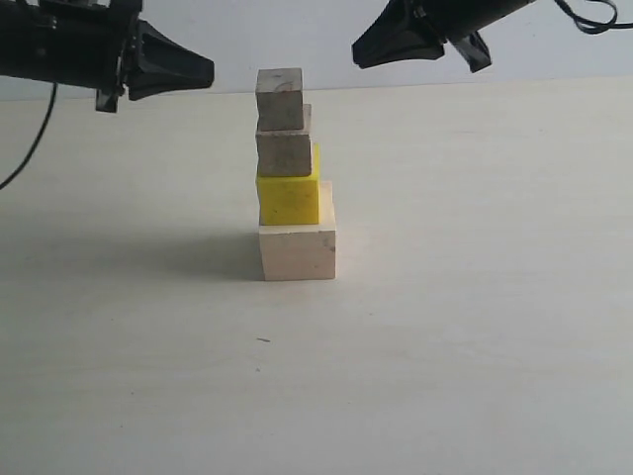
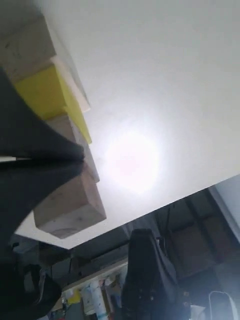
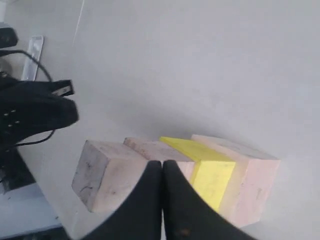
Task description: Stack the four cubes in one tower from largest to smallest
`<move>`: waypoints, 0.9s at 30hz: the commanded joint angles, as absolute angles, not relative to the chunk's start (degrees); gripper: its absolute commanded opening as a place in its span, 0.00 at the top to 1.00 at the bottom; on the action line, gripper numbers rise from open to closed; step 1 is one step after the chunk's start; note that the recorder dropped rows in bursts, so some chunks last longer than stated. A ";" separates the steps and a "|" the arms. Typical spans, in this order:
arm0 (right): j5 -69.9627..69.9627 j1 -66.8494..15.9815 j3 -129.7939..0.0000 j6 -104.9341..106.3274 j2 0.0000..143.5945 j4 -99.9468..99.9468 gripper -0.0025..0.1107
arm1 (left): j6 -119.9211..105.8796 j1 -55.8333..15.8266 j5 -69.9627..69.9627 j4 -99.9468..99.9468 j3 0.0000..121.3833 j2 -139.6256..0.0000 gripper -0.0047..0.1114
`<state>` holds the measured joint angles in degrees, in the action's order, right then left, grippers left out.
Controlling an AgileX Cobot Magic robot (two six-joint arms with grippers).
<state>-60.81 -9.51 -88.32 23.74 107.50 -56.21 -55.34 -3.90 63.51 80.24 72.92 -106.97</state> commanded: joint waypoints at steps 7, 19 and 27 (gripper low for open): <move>-42.93 -7.67 -85.04 25.23 90.68 -42.41 0.98 | -64.28 -1.04 47.83 79.29 64.25 -92.38 0.96; -22.73 -7.67 -60.21 34.52 70.93 -42.43 0.98 | -89.14 -1.04 34.07 99.95 42.30 -71.27 0.96; -24.74 -7.67 -58.56 34.41 60.65 -42.43 0.98 | -98.41 -1.04 23.35 99.95 38.63 -53.32 0.96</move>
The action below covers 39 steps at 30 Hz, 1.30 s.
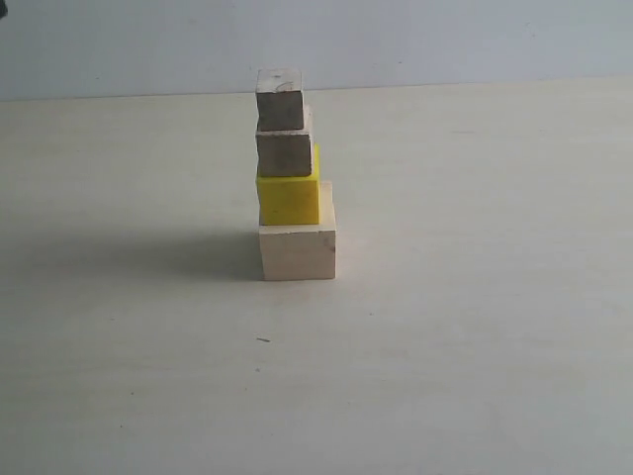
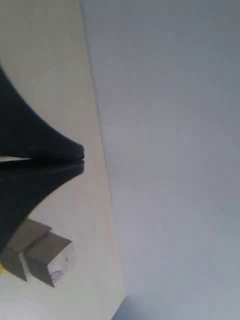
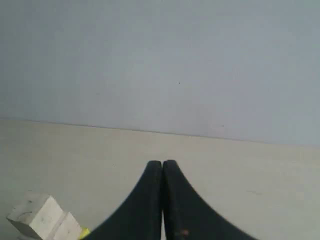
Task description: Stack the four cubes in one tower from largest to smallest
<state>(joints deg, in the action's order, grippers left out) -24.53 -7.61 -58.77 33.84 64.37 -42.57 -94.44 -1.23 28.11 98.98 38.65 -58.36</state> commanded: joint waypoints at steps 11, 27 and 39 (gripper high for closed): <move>-25.17 -7.67 -58.56 34.38 53.30 -42.43 0.98 | -98.65 -1.04 21.98 99.95 38.63 -45.74 0.96; -25.17 -7.67 -58.56 34.38 53.30 -42.43 0.98 | -98.76 -1.04 21.98 99.95 38.63 -45.05 0.96; -25.17 -7.67 -58.56 34.39 53.30 -42.43 0.98 | -98.76 -1.04 21.98 99.95 38.63 -45.05 0.96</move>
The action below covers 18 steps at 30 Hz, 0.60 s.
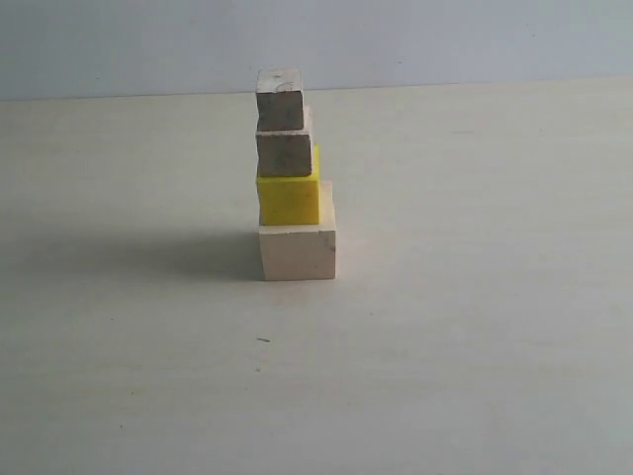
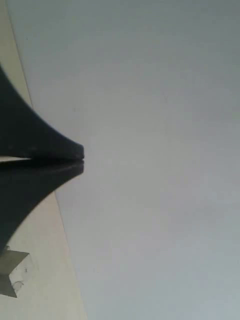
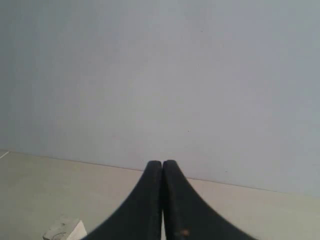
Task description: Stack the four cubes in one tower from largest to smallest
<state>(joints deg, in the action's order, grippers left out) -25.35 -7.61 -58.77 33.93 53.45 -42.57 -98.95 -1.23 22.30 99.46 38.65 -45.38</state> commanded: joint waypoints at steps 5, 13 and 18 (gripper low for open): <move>-25.17 -7.67 -58.56 34.39 53.30 -42.43 0.98 | -98.76 -1.04 21.98 99.95 38.63 -44.92 0.96; -25.17 -7.67 -58.56 34.39 53.30 -42.43 0.98 | -98.76 -1.04 21.98 99.95 38.63 -34.57 0.96; -25.17 -7.67 -58.56 34.27 53.30 -42.43 0.98 | -101.31 -1.04 18.55 97.74 38.63 -24.61 0.96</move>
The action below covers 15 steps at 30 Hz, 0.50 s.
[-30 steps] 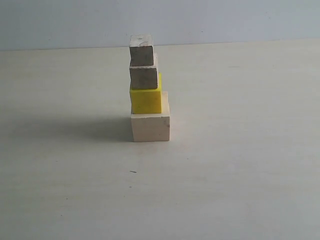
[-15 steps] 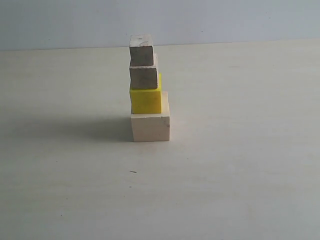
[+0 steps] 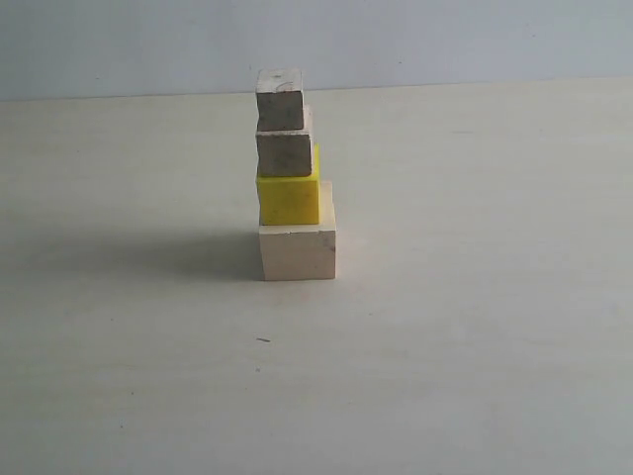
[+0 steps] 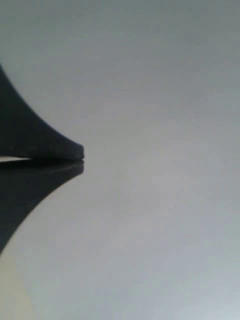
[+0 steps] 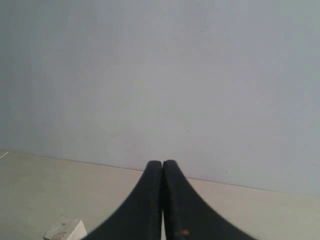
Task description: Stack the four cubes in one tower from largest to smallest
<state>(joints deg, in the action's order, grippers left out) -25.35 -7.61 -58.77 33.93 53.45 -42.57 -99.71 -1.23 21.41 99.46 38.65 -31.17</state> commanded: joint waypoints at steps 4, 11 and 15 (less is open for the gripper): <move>-25.17 -7.67 -58.56 34.27 53.30 -42.43 0.98 | -101.91 -1.04 12.79 93.82 38.63 -19.54 0.96; -25.17 -7.67 -58.56 34.29 53.30 -42.43 0.98 | -101.23 -1.04 7.56 93.71 38.63 -16.09 0.96; -25.17 -7.67 -58.56 34.29 53.30 -42.43 0.98 | -95.88 -1.04 7.56 92.14 37.95 -15.07 0.96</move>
<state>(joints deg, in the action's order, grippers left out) -25.35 -7.61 -58.77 33.93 53.45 -42.57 -99.68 -1.23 8.06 93.52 38.65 -15.93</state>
